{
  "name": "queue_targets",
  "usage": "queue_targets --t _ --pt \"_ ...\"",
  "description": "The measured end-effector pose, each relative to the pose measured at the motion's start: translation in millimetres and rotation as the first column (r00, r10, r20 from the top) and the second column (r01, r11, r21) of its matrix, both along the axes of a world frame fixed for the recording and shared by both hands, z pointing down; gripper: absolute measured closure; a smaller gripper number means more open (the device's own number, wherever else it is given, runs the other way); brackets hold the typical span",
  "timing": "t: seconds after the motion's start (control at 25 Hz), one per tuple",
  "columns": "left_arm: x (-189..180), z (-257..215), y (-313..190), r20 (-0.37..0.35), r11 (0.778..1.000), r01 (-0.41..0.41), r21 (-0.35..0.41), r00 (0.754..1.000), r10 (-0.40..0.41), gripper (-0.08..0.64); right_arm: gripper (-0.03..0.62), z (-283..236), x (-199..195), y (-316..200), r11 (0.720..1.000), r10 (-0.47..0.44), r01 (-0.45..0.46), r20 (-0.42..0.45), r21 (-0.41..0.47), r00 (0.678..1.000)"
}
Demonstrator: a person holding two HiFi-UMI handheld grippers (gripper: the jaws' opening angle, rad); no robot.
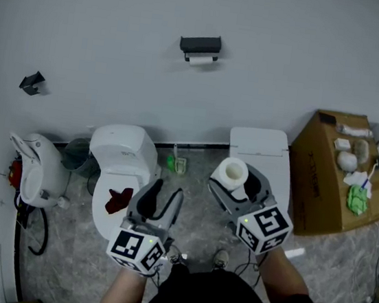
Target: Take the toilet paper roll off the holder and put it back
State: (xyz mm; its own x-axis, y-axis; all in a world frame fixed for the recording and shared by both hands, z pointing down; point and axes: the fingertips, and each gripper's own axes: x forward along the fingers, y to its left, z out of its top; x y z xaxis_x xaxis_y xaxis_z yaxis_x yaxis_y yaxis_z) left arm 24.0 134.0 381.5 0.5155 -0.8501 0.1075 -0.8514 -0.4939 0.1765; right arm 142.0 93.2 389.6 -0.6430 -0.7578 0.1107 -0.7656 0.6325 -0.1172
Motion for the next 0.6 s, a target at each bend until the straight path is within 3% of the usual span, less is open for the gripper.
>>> queue_targets --t 0.36,0.6 --pt "-12.7 -5.9 12.9 -0.012 1.0 -0.014 0.014 1.0 0.014 0.362 0.284 -7.8 -14.2 14.9 1.0 0.009 -0.009 -0.006 0.013 1.0" --pt "-39.7 -1.8 13.1 -0.028 0.999 -0.031 0.007 0.999 0.032 0.362 0.284 -8.1 -38.3 16.2 0.999 0.034 -0.034 -0.014 0.006 0.999"
